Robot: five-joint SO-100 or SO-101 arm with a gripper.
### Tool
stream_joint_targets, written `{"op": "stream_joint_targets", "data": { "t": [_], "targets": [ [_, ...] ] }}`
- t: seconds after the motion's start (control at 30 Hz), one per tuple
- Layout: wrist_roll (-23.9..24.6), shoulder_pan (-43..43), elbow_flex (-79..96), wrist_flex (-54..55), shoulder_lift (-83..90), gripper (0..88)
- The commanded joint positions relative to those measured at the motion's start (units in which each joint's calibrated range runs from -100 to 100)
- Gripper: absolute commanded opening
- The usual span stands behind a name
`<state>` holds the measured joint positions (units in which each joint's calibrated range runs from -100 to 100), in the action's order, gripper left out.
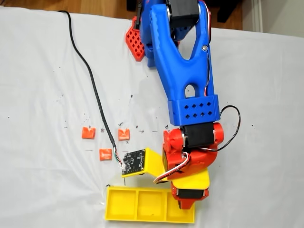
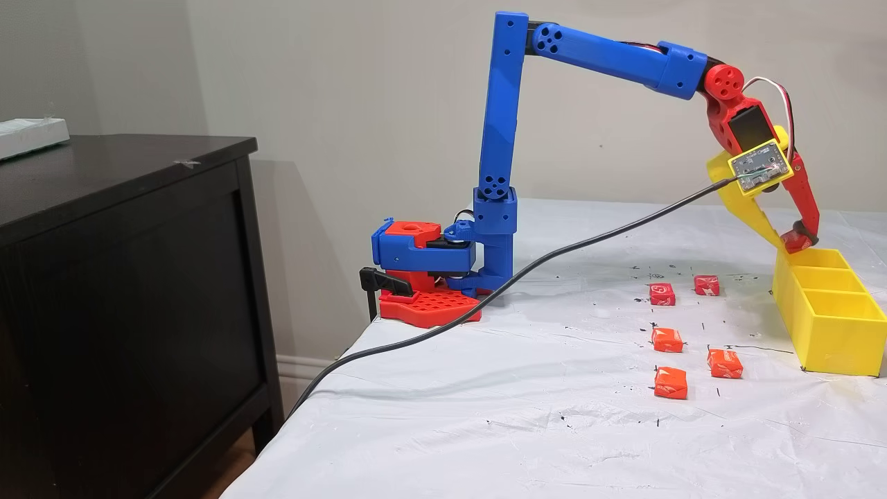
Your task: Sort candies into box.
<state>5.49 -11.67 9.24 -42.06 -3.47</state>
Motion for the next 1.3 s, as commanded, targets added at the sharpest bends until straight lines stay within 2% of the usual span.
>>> {"op": "stream_joint_targets", "data": {
  "t": [0.0, 0.17, 0.23, 0.57, 0.8, 0.87, 0.93, 1.13, 1.27],
  "targets": [
    [-0.2, -0.6, -6.4, 0.8, 1.6, 0.1],
    [-0.7, -0.2, -5.6, 3.8, 1.6, 0.2],
    [-1.4, -0.2, -4.9, 4.6, 1.9, 7.5],
    [-1.8, -0.2, -4.7, 4.0, 2.1, 24.4],
    [-2.0, 0.0, -4.1, 4.3, 3.5, 25.3],
    [-2.1, 0.0, -3.7, 4.4, 3.9, 24.2],
    [-2.0, 0.0, -3.5, 4.5, 4.2, 19.5],
    [-1.9, 0.1, -3.2, 3.7, 6.3, 1.3],
    [-1.8, 0.1, -3.7, 1.0, 7.3, 0.2]
  ]
}}
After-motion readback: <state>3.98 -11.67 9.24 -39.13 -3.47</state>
